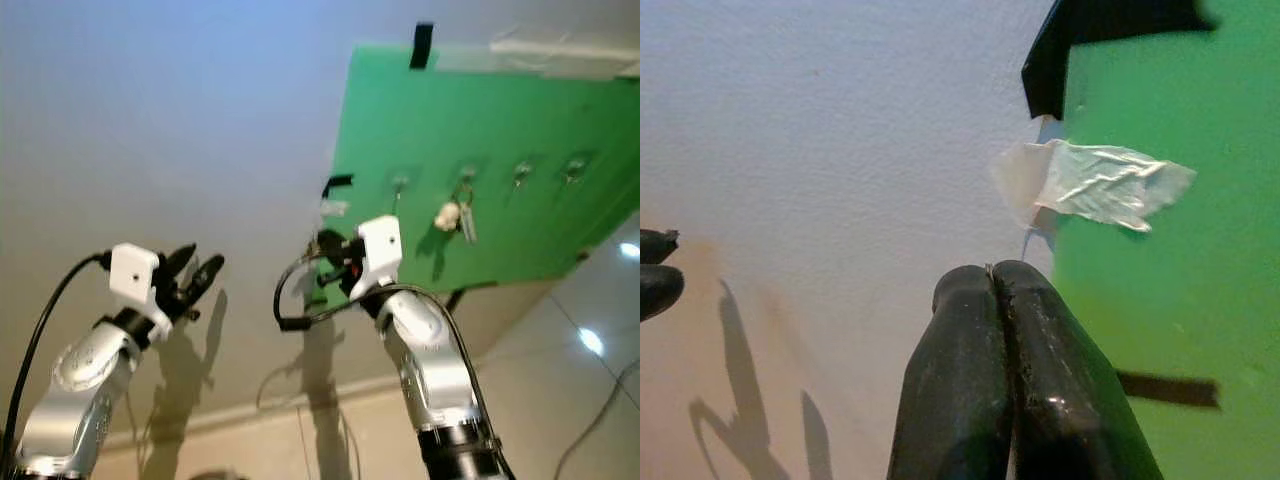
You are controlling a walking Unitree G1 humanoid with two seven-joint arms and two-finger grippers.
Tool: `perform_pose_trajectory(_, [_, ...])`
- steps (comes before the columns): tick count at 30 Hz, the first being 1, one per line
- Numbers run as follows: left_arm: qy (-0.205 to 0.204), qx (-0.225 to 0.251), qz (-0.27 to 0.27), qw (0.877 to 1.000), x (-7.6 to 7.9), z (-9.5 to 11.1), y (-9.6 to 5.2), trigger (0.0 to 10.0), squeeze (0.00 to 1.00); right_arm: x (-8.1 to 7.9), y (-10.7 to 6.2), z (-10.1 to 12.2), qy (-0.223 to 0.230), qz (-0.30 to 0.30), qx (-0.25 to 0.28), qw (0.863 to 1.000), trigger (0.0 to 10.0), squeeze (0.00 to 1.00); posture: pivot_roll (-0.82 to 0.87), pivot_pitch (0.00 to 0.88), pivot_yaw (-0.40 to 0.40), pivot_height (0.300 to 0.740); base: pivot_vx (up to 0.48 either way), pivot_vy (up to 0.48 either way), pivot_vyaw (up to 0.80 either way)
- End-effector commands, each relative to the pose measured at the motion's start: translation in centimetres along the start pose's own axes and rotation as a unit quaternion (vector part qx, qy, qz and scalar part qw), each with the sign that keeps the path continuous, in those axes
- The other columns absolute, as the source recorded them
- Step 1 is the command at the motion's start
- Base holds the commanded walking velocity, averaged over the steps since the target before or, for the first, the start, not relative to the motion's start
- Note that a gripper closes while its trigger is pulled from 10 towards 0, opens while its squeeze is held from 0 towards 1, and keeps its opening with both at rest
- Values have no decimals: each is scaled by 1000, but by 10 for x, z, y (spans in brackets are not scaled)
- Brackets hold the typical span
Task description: Hang keys on a hook
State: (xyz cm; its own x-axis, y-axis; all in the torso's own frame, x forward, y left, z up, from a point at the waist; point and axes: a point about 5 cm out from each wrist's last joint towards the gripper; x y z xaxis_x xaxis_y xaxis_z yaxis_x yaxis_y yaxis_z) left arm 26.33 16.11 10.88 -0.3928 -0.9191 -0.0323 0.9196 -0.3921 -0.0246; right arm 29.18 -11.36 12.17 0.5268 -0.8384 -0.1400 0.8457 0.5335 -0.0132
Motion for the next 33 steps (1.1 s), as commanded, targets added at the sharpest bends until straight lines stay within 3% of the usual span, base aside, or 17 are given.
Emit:
perform_pose_trajectory(1, [1,6,-6,1000,2,3,5,10000,0,5,-4,3,-9,-12,6,1000,0,0,78,0,-30,740,0,0,-694])
perform_pose_trajectory(11, [-3,6,-7,1000,0,4,13,10000,0,7,-4,2,-39,-24,2,999,0,0,67,0,-21,740,0,0,-690])
perform_pose_trajectory(15, [-14,4,0,1000,-3,4,18,10000,0,17,-1,1,-85,-48,-12,995,0,0,68,0,-22,740,0,0,-175])
perform_pose_trajectory(16, [-27,2,13,1000,-7,3,21,10000,0,19,5,2,-127,-57,-21,990,0,0,67,0,-21,740,0,0,0])
perform_pose_trajectory(18, [-33,2,18,999,-8,2,21,10000,0,20,7,2,-145,-58,-25,987,0,0,67,0,-20,740,0,0,0])
perform_pose_trajectory(19, [-37,2,23,999,-9,2,22,10000,0,18,13,4,-196,-47,-29,979,0,0,68,0,-20,740,0,0,0])
perform_pose_trajectory(24, [-29,0,27,999,-9,2,22,10000,0,13,22,9,-250,-24,-17,968,0,0,85,0,-28,740,0,0,0])
perform_pose_trajectory(27, [-26,0,29,999,-10,2,21,10000,0,13,25,14,-254,-28,7,967,0,0,86,0,-29,740,0,0,0])
perform_pose_trajectory(29, [-23,9,41,999,-11,2,20,10000,0,20,29,27,-231,-77,58,968,0,0,96,0,-38,740,0,0,0])
perform_pose_trajectory(33, [-9,30,58,998,-14,3,16,10000,0,23,31,41,-199,-114,123,966,0,0,104,0,-42,740,0,0,0])
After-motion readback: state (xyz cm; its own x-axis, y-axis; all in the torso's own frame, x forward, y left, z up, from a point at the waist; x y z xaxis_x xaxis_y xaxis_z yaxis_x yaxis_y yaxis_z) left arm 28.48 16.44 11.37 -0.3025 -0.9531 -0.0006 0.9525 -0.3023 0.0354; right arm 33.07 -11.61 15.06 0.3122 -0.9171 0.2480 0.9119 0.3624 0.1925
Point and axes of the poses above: a point about 5 cm out from each wrist's last joint towards the gripper, its own y axis pointing out of the wrist towards the gripper, its own z axis along the axis of the wrist's last joint, x = y × z, and after that the axes turned 1 degree about y, right-handed
